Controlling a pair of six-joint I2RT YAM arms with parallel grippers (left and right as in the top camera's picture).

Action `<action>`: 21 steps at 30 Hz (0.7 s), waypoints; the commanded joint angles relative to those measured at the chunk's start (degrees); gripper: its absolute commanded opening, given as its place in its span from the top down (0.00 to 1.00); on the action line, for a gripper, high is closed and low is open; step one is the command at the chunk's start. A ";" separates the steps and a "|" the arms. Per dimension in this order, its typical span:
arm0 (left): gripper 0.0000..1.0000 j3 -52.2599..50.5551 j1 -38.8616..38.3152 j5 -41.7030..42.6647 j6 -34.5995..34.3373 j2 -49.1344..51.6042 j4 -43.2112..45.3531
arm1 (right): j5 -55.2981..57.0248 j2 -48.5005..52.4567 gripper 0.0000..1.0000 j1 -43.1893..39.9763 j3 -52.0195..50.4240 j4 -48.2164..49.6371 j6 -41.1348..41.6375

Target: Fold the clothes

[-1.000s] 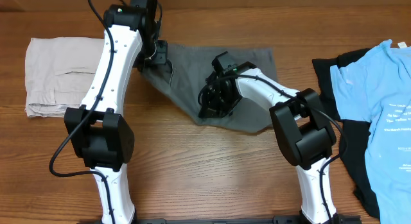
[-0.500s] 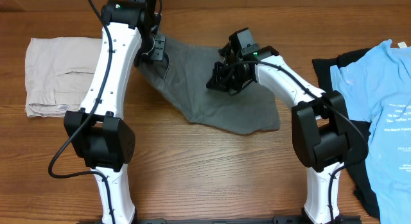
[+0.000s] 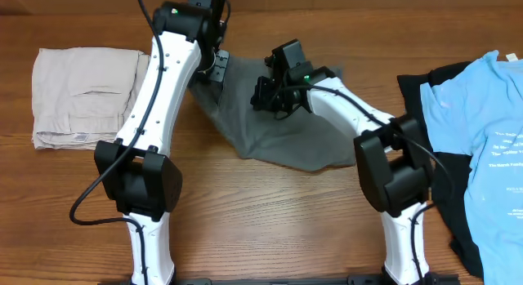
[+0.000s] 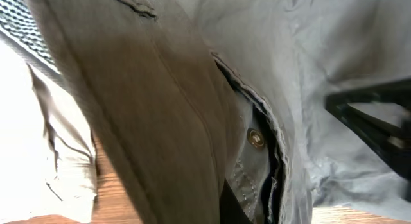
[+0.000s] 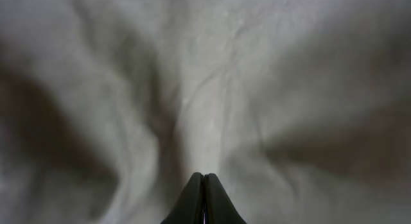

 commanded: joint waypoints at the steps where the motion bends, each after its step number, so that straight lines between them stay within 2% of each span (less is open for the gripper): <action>1: 0.96 2.05 -0.98 -2.64 1.09 0.02 -0.79 | 1.55 3.93 0.96 1.01 0.17 2.40 0.46; 11: 0.96 5.62 -1.77 -2.67 0.04 0.02 -4.33 | 1.36 5.11 0.96 1.05 0.50 5.11 -1.60; 17: 0.96 5.90 -2.08 -2.62 0.02 0.02 -5.44 | -1.73 4.26 0.96 -3.26 7.85 1.49 -3.48; 21: 0.96 5.90 -2.10 -2.60 0.02 0.02 -5.42 | -4.31 4.26 0.96 -5.53 10.23 2.93 -3.21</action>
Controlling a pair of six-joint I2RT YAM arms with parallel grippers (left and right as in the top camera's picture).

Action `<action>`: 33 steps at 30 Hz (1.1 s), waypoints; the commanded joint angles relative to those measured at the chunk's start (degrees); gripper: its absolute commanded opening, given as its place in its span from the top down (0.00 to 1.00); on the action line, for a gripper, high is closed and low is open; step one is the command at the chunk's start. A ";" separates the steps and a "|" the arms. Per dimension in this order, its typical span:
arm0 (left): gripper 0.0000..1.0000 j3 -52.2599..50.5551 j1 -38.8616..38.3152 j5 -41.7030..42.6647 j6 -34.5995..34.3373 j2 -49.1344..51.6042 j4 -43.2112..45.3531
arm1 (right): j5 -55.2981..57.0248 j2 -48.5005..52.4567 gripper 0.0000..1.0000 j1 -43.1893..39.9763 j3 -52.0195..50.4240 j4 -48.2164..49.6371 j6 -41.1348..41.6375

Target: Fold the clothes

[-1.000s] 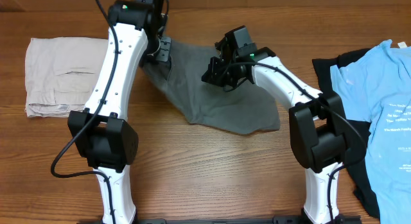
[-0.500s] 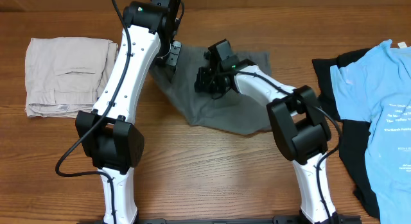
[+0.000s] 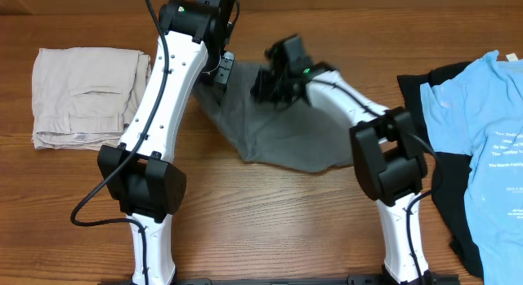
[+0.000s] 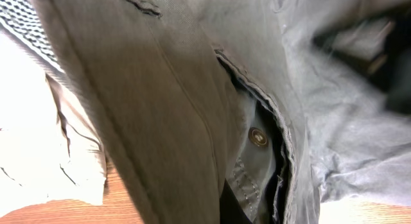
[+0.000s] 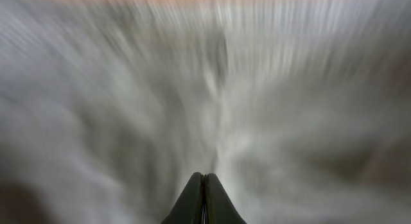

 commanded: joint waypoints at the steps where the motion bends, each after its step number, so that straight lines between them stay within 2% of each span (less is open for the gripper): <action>1: 0.96 1.86 -0.22 -0.96 0.07 0.02 -0.11 | -2.29 -0.37 0.96 -2.34 2.78 1.73 -0.63; 15: 0.96 1.86 -0.20 -0.96 0.09 0.02 0.39 | 7.52 2.84 0.96 1.46 2.45 7.93 0.96; 27: 0.96 1.86 -0.50 -0.70 -0.48 0.02 0.31 | 7.61 8.11 0.96 3.02 2.25 13.73 1.73; 33: 0.96 1.86 -1.49 -0.74 -0.44 0.02 0.70 | 8.63 7.02 0.96 3.21 2.97 13.64 -0.44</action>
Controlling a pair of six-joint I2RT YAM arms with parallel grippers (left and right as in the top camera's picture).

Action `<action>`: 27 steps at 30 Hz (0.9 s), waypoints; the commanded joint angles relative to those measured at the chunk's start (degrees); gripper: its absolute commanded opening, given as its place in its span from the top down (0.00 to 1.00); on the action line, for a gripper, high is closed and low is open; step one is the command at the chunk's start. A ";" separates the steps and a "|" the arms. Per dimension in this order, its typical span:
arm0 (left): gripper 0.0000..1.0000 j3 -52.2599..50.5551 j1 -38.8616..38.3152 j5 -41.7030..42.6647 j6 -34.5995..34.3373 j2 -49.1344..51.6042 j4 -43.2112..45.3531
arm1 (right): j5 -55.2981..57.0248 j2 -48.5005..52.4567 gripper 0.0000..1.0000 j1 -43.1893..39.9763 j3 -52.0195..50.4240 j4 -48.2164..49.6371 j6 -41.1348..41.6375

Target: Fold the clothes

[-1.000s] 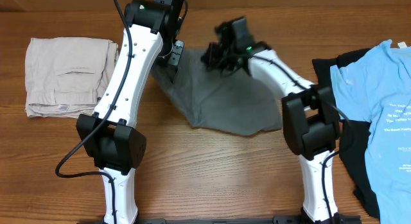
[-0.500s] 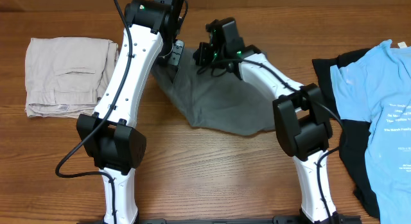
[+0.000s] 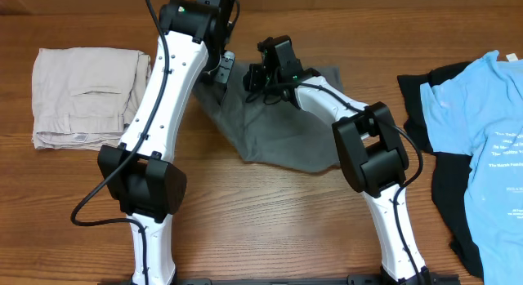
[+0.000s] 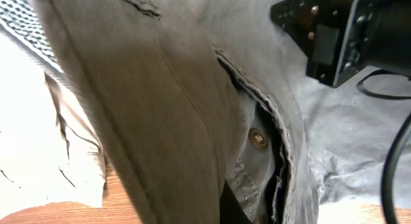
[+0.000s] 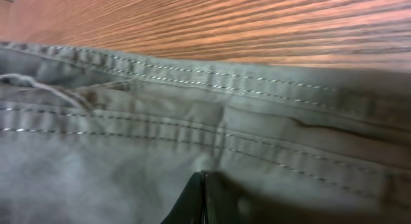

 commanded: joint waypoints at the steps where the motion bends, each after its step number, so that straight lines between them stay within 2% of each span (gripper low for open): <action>1: 0.96 1.86 -1.22 -0.74 -0.42 0.02 0.26 | 0.98 -1.79 0.96 -0.50 1.31 -1.44 -1.95; 7: 0.96 1.86 -1.51 -0.76 -0.39 0.02 0.52 | 0.96 -11.93 0.96 -6.01 1.53 -12.15 -3.78; 13: 0.96 1.86 -1.57 -0.79 -0.37 0.02 0.50 | 1.01 -19.76 0.96 -13.46 1.53 -32.39 -8.28; 18: 0.96 1.86 -1.79 -0.70 -0.44 0.02 0.98 | 1.90 -20.17 0.96 -20.28 0.39 -47.56 -12.13; 22: 0.96 1.86 -2.78 -0.72 -0.61 0.02 1.75 | 2.21 -20.17 0.96 -23.69 -3.82 -51.28 -15.82; 27: 0.96 1.86 -4.68 -0.28 -0.59 0.04 2.01 | 2.49 -20.15 0.96 -25.33 -10.91 -49.79 -16.50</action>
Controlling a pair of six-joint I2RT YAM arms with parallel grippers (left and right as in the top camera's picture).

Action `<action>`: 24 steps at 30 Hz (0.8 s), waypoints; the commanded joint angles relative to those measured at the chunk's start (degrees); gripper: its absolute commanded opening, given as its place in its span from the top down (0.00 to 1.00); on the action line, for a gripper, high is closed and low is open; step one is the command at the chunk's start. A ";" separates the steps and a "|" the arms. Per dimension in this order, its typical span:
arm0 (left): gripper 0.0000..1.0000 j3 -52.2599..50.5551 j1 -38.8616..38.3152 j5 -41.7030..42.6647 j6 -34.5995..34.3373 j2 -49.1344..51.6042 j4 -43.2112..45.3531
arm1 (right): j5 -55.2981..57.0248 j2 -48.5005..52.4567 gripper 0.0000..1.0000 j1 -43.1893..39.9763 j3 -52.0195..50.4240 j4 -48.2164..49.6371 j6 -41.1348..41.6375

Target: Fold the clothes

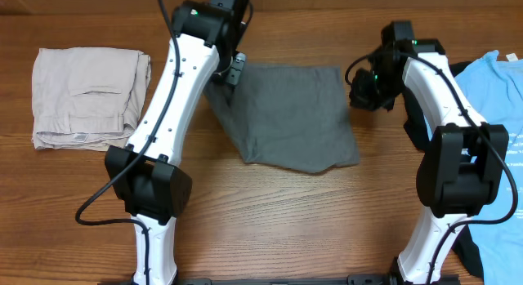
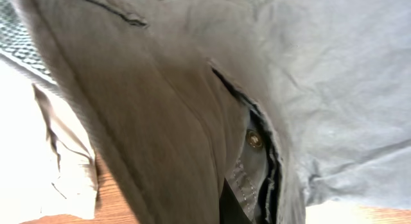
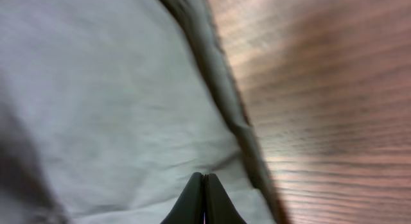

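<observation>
A gray garment (image 1: 286, 113) lies spread on the wood table, with its top edge straight. My left gripper (image 1: 232, 73) is shut on the garment's upper left corner. In the left wrist view the gray waistband (image 2: 167, 121) and its button (image 2: 254, 139) hang over the left gripper (image 2: 232, 210). My right gripper (image 1: 361, 92) hovers at the garment's right side. The right wrist view shows the right gripper (image 3: 204, 189) shut with nothing between the fingers, over the cloth near its hem (image 3: 221, 89).
A folded beige garment (image 1: 86, 93) lies at the far left. A light blue T-shirt (image 1: 494, 146) lies over a black garment (image 1: 417, 113) at the right edge, close behind my right arm. Bare wood (image 1: 270, 220) spans the front of the table.
My right gripper was on the garment's top edge near the left gripper and is now beside its right side. The garment's top edge now lies flatter and straighter. The left gripper still holds its corner.
First my right gripper, shut, sat on the rumpled middle of the gray garment while the left held the upper left corner. Then it was further back, then at the waistband beside the left gripper. Now it is at the right side and the cloth lies smoother.
</observation>
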 commanded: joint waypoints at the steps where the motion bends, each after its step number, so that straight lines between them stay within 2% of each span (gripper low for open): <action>1: 0.96 1.84 -2.21 -0.26 -0.59 0.04 0.63 | 0.50 0.52 0.96 -0.17 -4.68 1.86 -2.05; 5: 0.96 1.81 -3.87 0.07 -0.61 0.04 0.61 | 0.48 0.52 0.96 -0.17 -9.55 5.53 -2.05; 13: 0.96 1.81 -5.95 6.84 -0.57 0.50 2.16 | 0.48 0.52 0.96 -0.17 -17.33 11.50 -1.84; 24: 0.96 1.81 -6.93 22.45 -0.61 2.86 5.27 | 0.48 0.57 0.96 -0.17 -18.67 12.68 -1.62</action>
